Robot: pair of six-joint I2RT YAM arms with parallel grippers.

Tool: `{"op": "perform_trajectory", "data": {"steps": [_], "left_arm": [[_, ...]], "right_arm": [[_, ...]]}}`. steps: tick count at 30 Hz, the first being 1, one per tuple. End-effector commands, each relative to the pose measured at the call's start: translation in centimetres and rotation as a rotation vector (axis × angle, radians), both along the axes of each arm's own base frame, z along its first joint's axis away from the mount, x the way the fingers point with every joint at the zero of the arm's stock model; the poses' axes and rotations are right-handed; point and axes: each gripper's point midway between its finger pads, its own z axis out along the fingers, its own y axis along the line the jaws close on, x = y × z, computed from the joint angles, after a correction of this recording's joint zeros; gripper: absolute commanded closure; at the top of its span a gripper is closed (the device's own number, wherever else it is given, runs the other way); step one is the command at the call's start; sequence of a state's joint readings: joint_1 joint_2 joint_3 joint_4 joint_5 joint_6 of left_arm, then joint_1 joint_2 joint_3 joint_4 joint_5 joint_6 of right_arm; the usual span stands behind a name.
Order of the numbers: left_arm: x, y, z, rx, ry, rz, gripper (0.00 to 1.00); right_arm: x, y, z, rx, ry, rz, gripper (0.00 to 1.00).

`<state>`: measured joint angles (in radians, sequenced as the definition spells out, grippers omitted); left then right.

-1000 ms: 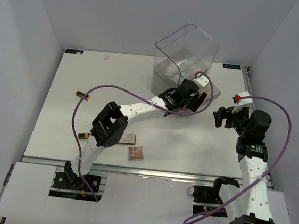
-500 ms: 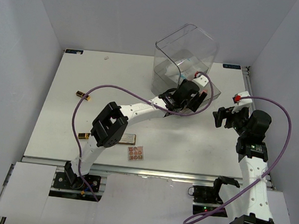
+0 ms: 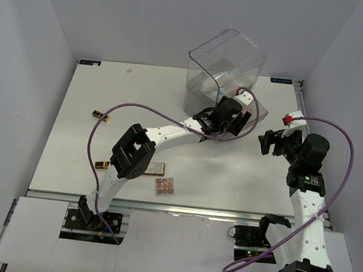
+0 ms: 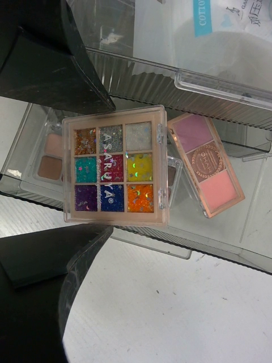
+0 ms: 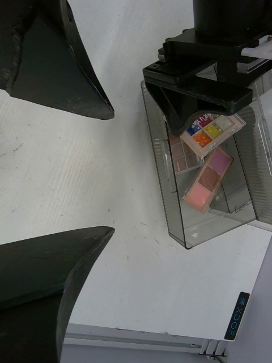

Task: Organize the makeup

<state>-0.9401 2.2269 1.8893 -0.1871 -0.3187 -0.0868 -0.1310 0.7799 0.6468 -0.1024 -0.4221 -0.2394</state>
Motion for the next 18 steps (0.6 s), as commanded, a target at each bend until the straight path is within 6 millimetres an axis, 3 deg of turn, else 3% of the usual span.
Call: {"op": "perform_trajectory", "data": {"steps": [1, 9, 18], "left_arm": [[-0.8, 0.4, 5.7, -0.051, -0.052, 0.002, 0.19], [-1.5, 0.0, 6.8, -0.064, -0.066, -0.007, 0.07], [-2.4, -0.3, 7.8, -0.079, -0.068, -0.033, 0.06]], "right_arm": [[0.3, 0.0, 2.9, 0.000, -0.082, 0.003, 0.17], [0.3, -0.1, 2.9, -0.002, -0.082, 0.001, 0.17], [0.3, 0.0, 2.9, -0.002, -0.084, 0.003, 0.17]]}}
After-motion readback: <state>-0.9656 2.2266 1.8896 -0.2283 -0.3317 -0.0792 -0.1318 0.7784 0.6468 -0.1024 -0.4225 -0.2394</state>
